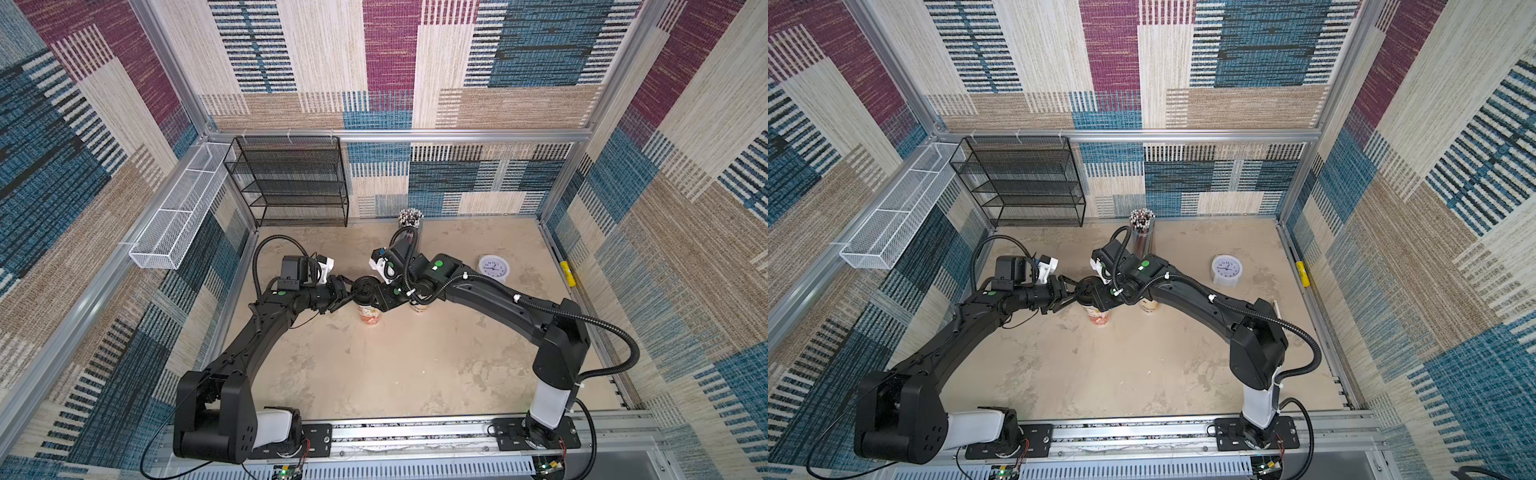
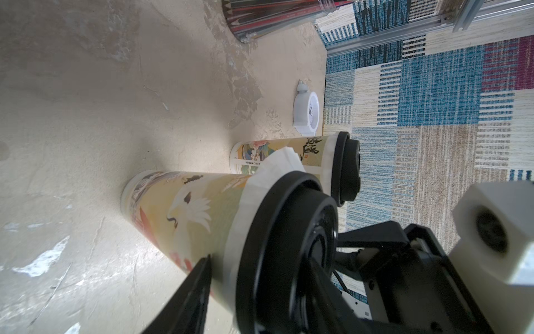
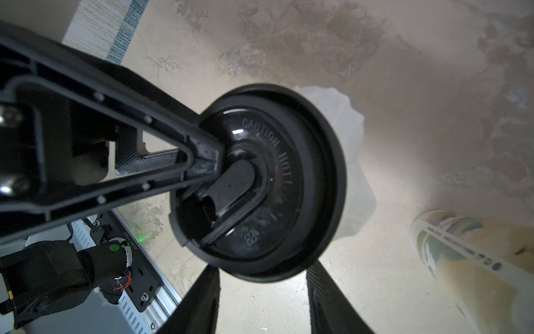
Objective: Put the leak-proof paper on the milk tea cups
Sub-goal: Secure the cup lid on the cup.
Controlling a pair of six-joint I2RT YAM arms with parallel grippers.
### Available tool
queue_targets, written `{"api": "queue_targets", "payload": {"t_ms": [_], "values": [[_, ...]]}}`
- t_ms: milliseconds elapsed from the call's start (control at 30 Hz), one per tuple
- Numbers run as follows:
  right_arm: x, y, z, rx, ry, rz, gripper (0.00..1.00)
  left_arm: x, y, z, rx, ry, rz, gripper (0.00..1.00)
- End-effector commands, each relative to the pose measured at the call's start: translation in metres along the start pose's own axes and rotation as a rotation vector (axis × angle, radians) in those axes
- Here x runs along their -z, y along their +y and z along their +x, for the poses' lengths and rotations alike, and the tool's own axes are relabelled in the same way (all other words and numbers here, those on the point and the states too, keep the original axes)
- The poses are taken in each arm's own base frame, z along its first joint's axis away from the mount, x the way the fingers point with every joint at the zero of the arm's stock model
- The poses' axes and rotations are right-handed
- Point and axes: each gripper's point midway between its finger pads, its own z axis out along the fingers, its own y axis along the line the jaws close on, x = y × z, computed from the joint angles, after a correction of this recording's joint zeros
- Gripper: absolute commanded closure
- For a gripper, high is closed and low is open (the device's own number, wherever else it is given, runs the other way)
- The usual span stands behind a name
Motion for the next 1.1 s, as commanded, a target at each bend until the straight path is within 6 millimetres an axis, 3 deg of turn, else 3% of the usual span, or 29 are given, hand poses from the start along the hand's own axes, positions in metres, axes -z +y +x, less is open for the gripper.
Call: {"api": "queue_targets", "payload": {"t_ms": [0, 333, 433, 567, 700, 800, 900, 967, 1067], "values": [[-0.008, -0.015, 0.006, -0.013, 0.015, 0.069, 0.49, 0.008, 0.079, 0.034, 0.172, 0.056, -0.361, 0.48], [-0.021, -0.035, 0.025, -0.038, 0.072, 0.152, 0.52, 0.008, 0.082, 0.036, 0.176, 0.061, -0.371, 0.48], [-0.009, -0.014, 0.010, -0.028, 0.026, 0.056, 0.51, 0.008, 0.082, 0.036, 0.175, 0.061, -0.372, 0.48], [0.033, 0.037, -0.024, 0.035, -0.080, -0.159, 0.50, 0.009, 0.082, 0.035, 0.173, 0.057, -0.374, 0.48], [0.057, 0.057, -0.038, 0.061, -0.109, -0.231, 0.50, 0.008, 0.081, 0.034, 0.174, 0.055, -0.372, 0.48], [0.069, 0.045, -0.055, 0.008, -0.165, -0.168, 0.56, 0.009, 0.081, 0.034, 0.173, 0.054, -0.370, 0.49], [0.065, 0.008, -0.067, -0.127, -0.193, -0.080, 0.68, 0.008, 0.081, 0.034, 0.175, 0.052, -0.372, 0.49], [0.059, -0.012, -0.071, -0.199, -0.199, -0.027, 0.68, 0.009, 0.081, 0.034, 0.174, 0.052, -0.371, 0.49], [0.052, -0.024, -0.078, -0.283, -0.208, -0.003, 0.67, 0.009, 0.081, 0.034, 0.175, 0.051, -0.370, 0.49]]}}
